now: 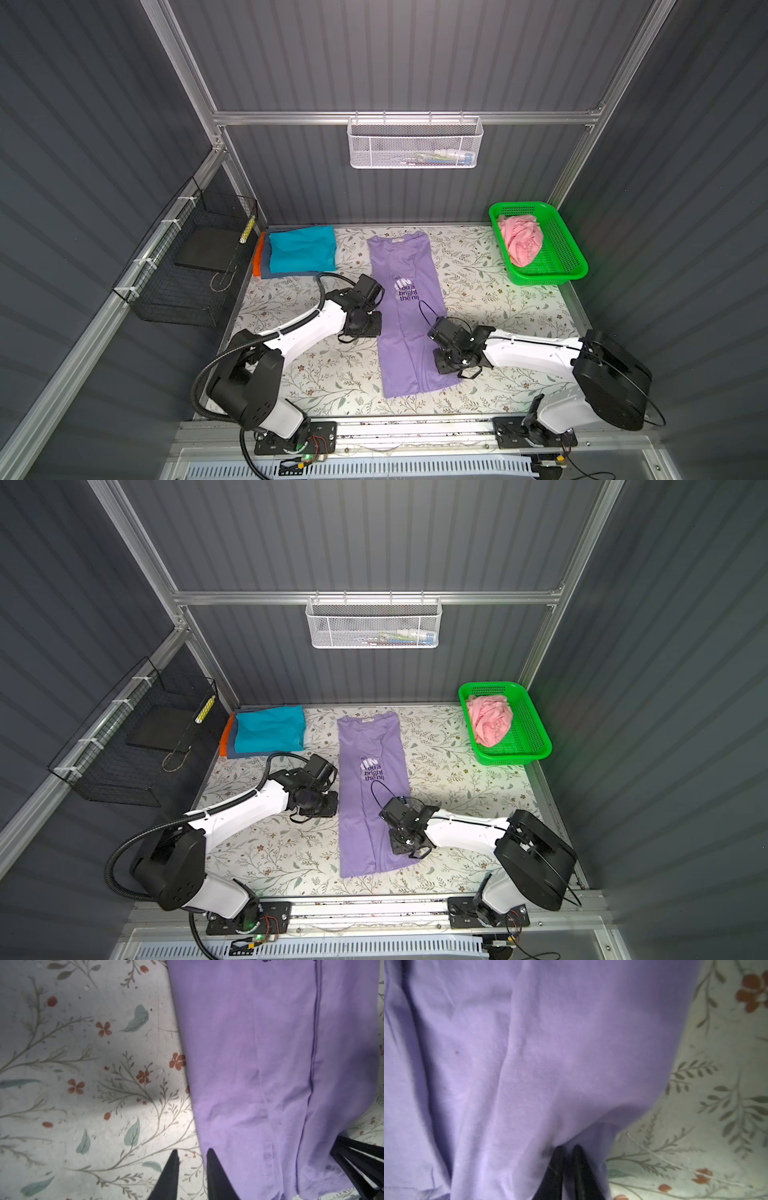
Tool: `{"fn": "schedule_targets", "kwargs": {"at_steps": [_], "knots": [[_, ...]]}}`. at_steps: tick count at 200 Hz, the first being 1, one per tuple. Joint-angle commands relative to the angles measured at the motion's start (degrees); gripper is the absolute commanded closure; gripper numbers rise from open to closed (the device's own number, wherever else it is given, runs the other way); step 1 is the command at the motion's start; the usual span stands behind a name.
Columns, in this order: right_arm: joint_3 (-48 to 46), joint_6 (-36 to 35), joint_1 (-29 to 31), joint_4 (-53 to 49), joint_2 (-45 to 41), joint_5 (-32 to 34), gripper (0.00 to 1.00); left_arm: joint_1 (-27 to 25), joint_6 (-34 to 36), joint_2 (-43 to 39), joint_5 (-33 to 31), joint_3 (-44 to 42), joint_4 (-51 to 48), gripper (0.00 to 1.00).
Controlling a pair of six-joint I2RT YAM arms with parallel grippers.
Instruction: Fold and stack the t-shirts
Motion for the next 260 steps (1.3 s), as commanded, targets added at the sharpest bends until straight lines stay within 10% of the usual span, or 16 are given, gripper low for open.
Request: {"fn": "schedule_targets", "kwargs": {"at_steps": [1,74,155,260], "knots": [[-3.17,3.46,0.53,-5.85,-2.23,-0.1,0.82,-4.36,-7.1,-4.18,-2.34,-4.37,-4.07,0.69],[-7.28,10.24,-0.3,-14.14,-20.48,-8.98,0.62,-22.48,-24.08,-7.61,-4.62,-12.37,-3.61,0.39],[-12.98,12.88,-3.04,-8.01,-20.81,-14.59,0.5,-30.82,-31.79,-1.86,-1.04,-15.61,6.21,0.41],[-10.33,10.35,-6.32,-7.72,-19.03,-17.83,1.0,-32.61,-29.23,3.06,-5.01,-7.8,-2.57,1.0]]}}
